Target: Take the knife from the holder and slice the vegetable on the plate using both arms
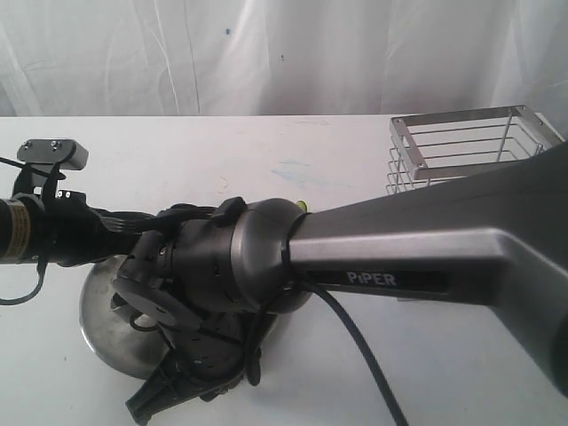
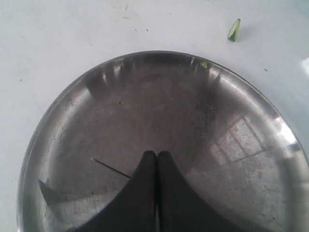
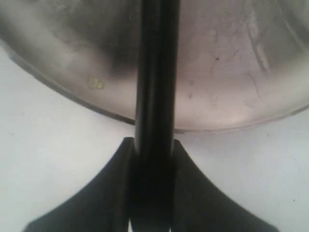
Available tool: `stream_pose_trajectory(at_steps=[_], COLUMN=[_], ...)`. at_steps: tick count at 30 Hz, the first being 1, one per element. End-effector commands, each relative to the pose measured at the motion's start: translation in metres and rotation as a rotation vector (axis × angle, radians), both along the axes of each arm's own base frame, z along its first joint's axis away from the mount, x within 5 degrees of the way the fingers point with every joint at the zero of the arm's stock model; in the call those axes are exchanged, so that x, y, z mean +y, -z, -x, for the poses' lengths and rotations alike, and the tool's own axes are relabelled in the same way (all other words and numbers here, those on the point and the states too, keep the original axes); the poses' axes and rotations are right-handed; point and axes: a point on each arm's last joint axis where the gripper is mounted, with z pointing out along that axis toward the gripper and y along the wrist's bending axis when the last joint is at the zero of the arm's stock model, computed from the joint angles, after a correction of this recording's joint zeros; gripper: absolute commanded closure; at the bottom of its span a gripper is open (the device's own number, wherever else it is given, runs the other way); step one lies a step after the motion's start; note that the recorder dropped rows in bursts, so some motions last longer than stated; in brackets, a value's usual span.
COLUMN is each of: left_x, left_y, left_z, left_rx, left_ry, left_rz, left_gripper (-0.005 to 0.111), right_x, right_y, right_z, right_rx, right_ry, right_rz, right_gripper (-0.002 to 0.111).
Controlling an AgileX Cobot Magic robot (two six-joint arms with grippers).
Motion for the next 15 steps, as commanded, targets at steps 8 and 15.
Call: stream_pose_trajectory(at_steps=[8,15], left_x=[-0.001,-0.001], left_y=[-0.002,0.008], left_z=[0.000,-0.003], left_rx=[-0.017,0.003], left_ry=[0.012,0.021], left_rz=[-0.010,-0.026], left_gripper=[0.107,0.107], right_x=[0.001,0.001], right_y=[0.000,0.000], right_z=[-0.004,-0.004], right_rx=[-0.025,-0.025], right_ry=[-0.023,-0.023], right_rz=[-0.025,-0.025], right_gripper=[0.108,0.108])
